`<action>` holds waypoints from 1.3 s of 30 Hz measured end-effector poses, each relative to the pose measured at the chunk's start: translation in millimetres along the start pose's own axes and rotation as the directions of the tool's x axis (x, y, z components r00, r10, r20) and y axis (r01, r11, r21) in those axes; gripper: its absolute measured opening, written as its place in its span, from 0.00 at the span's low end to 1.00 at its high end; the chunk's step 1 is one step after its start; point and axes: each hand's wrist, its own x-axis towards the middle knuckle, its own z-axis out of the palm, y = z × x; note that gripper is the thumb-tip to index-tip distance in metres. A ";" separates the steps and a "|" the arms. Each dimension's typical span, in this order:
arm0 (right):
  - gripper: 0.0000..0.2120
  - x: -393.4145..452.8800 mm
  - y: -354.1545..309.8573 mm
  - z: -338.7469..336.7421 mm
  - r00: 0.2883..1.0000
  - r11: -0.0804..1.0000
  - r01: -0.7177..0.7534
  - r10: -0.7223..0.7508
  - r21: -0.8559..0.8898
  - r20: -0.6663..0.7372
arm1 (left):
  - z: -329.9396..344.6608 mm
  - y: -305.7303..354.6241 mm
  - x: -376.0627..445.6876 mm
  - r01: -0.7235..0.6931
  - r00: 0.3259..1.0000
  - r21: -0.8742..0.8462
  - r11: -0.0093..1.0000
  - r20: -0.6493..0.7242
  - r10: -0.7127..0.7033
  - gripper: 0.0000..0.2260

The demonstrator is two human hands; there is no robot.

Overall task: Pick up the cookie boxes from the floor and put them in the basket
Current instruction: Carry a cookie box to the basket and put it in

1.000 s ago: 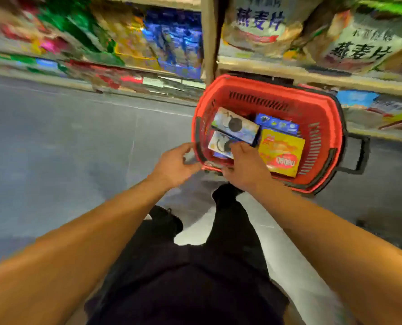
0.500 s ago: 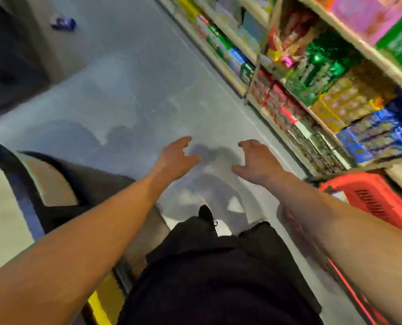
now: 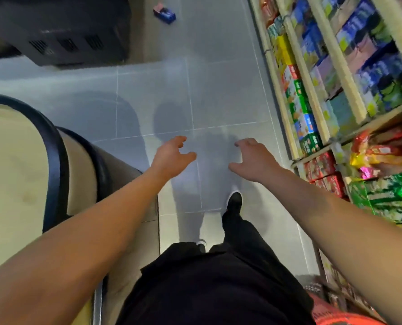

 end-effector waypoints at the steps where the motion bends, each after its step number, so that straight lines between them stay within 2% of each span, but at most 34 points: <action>1: 0.35 19.4 1.5 -13.3 1.000 1.000 0.023 -0.023 -0.015 0.006 | -4.7 9.3 14.0 0.021 0.999 -0.017 1.000 -0.023 -0.022 0.29; 7: 0.34 126.0 -1.1 -88.0 0.986 0.980 0.160 -0.153 -0.121 0.068 | -30.2 58.3 80.1 0.121 0.979 -0.142 0.982 -0.147 -0.142 0.29; 12: 0.33 206.8 -17.4 -129.7 0.965 0.955 0.248 -0.230 -0.160 0.125 | -49.5 80.2 130.6 0.174 0.958 -0.142 0.974 -0.205 -0.201 0.28; 17: 0.34 297.1 -25.4 -157.2 0.953 0.942 0.271 -0.235 -0.195 0.191 | -66.9 92.1 213.4 0.218 0.951 -0.162 0.962 -0.188 -0.247 0.29; 23: 0.34 431.0 -48.0 -207.2 0.944 0.933 0.264 -0.198 -0.245 0.264 | -109.6 111.5 355.1 0.271 0.947 -0.189 0.944 -0.123 -0.296 0.28; 33: 0.34 621.7 -82.9 -310.7 0.950 0.949 0.230 -0.171 -0.214 0.260 | -198.2 187.1 549.9 0.224 0.964 -0.177 0.958 -0.106 -0.245 0.28; 39: 0.34 765.2 -88.1 -371.3 0.933 0.928 0.295 -0.228 -0.228 0.280 | -231.6 230.8 679.8 0.276 0.943 -0.209 0.938 -0.132 -0.307 0.28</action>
